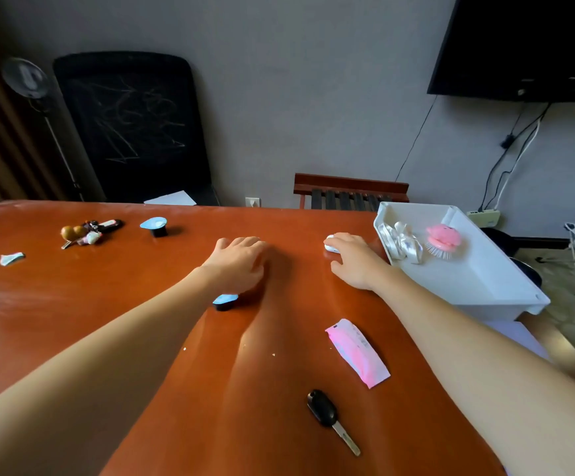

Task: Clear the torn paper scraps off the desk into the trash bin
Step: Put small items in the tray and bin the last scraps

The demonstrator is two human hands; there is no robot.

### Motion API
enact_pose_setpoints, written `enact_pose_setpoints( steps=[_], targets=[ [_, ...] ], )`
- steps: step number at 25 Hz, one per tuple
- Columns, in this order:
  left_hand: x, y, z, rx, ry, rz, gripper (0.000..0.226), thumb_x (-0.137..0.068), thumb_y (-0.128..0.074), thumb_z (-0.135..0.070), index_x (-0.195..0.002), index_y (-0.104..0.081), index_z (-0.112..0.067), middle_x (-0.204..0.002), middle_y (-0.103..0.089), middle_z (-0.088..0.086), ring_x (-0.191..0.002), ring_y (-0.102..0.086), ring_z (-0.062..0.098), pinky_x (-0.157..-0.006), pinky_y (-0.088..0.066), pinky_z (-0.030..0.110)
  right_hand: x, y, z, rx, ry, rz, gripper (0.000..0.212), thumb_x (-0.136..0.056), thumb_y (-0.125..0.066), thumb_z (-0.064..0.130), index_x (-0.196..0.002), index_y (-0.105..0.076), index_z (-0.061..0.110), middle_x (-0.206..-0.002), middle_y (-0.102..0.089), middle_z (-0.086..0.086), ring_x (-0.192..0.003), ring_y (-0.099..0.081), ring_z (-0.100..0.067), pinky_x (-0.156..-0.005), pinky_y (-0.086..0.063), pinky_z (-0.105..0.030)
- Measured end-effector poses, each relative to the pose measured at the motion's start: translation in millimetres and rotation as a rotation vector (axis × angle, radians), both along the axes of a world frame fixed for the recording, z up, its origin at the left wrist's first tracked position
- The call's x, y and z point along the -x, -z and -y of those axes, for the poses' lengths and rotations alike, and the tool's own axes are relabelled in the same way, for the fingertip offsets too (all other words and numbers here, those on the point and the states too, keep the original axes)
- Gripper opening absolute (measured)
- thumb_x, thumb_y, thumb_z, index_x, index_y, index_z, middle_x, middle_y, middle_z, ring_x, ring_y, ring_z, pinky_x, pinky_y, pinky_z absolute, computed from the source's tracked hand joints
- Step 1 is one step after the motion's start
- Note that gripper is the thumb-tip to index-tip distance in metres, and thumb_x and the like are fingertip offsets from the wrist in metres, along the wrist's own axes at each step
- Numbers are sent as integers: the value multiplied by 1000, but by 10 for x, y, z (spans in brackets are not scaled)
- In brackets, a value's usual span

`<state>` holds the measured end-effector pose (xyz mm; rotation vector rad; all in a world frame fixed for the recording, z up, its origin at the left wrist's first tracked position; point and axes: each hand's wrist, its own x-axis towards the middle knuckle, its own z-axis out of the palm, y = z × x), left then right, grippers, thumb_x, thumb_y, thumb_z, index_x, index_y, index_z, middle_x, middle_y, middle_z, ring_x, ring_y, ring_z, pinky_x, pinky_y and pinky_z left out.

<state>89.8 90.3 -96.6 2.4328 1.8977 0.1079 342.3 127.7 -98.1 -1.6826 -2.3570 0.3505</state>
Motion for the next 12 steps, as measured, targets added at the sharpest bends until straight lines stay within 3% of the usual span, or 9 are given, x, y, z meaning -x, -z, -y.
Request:
enact_pose_setpoints(
  steps=[3,9,12],
  targets=[
    [97,13,25,-23,-23,10,43,-102,-38,-35,-144,-41,-27,-153,-40,-3,-141,-35,23,-111,-24,46,103,20,11,-61,-50,-44,38,-97,-57,22,-134,-51,26,-141,-44,4,-126,-38,-18,-103,-41,-35],
    [250,-66,237,-17,-74,51,43,-101,-37,-40,-140,-46,-25,-147,-47,-3,-135,-41,21,-110,-27,44,423,9,153,-20,-113,-3,37,-94,-62,35,-129,-50,35,-138,-40,5,-124,-38,-17,-97,-43,-31],
    [240,-122,436,-3,-34,40,44,-101,-39,-41,-142,-46,-26,-147,-46,-2,-136,-40,22,-113,-28,44,472,-12,284,22,-139,-21,34,-93,-62,39,-125,-50,35,-134,-49,6,-115,-47,-16,-91,-46,-29]
  ],
)
